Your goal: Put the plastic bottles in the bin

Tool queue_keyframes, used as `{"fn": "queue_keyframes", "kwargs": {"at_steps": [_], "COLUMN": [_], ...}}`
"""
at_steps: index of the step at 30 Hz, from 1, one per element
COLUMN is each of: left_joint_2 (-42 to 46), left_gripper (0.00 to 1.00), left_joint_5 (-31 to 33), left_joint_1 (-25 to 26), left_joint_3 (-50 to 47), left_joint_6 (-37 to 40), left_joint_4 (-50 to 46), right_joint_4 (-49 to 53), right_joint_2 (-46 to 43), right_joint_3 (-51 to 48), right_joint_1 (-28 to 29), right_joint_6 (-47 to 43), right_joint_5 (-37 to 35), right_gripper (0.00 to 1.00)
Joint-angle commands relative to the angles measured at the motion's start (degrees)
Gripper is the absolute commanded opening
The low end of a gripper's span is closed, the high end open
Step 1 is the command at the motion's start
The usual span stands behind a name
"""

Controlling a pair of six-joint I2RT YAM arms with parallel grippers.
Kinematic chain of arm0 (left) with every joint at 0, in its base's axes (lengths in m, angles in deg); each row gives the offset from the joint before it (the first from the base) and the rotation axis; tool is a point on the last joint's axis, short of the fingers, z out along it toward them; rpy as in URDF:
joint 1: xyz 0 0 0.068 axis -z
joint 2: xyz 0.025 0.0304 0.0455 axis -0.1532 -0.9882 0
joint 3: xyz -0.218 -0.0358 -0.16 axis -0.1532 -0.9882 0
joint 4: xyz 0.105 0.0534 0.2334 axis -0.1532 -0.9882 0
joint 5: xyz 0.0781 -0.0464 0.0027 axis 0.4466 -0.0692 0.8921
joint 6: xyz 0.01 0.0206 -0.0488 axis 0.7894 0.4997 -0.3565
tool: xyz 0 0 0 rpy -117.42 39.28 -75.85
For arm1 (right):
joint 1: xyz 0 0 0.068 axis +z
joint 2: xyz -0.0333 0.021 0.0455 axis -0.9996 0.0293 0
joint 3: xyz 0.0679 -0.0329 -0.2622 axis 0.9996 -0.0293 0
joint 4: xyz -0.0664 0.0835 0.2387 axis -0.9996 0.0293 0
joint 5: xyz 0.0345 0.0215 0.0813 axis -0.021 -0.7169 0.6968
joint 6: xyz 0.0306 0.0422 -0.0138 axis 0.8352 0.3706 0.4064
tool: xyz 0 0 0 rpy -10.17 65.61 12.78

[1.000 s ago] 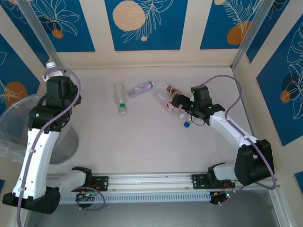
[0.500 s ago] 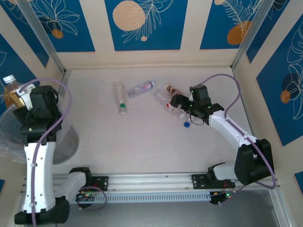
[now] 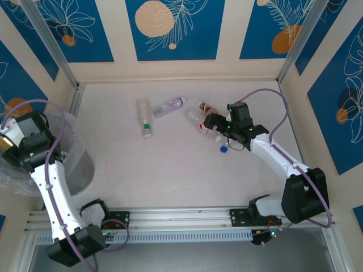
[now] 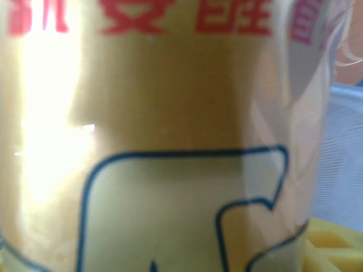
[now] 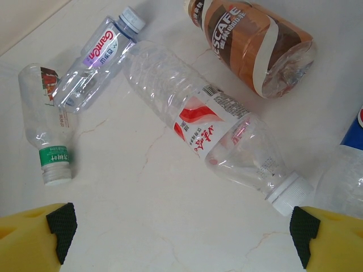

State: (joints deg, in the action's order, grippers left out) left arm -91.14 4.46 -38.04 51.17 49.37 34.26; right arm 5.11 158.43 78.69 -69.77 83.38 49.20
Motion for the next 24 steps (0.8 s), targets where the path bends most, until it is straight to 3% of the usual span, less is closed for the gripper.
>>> {"fn": "queue_keyframes", "kwargs": {"at_steps": [1,6,9,12,24], "left_joint_2": [0.1,-0.1,-0.5,-0.3,-0.9], "left_gripper": [0.65,0.68,0.86,0.94,0.99], "left_joint_5": [1.9,2.5,3.9,2.9,-4.7], "left_joint_1": [-2.4,-2.8,-2.8,-2.7,-2.8], "left_joint_3": [-1.1,-2.1,-1.8,-1.3,0.7], "left_joint_6": [-2.2,-2.4,-4.9,-5.3,-5.8], "left_joint_4": [2.5,2.7,-0.2,-0.9,-2.5], "right_joint_4": [-0.7,-1.3,-1.1,-1.1,-0.7], "right_joint_2": [-1.0,-0.8,-0.5,-0.4,-0.7], "right_joint_3": [0.1,-0.5,-0.3,-0.1,-0.1], "right_joint_1": [0.4,0.4,0.5,0.5,0.5], "right_joint_6": [-1.7,-1.5,-1.6,-1.8,-1.6], "right_joint_5": [-1.3,-1.6,-1.6,-1.6,-2.1], "right_gripper": [0.99,0.99,0.99,0.99,0.99]}}
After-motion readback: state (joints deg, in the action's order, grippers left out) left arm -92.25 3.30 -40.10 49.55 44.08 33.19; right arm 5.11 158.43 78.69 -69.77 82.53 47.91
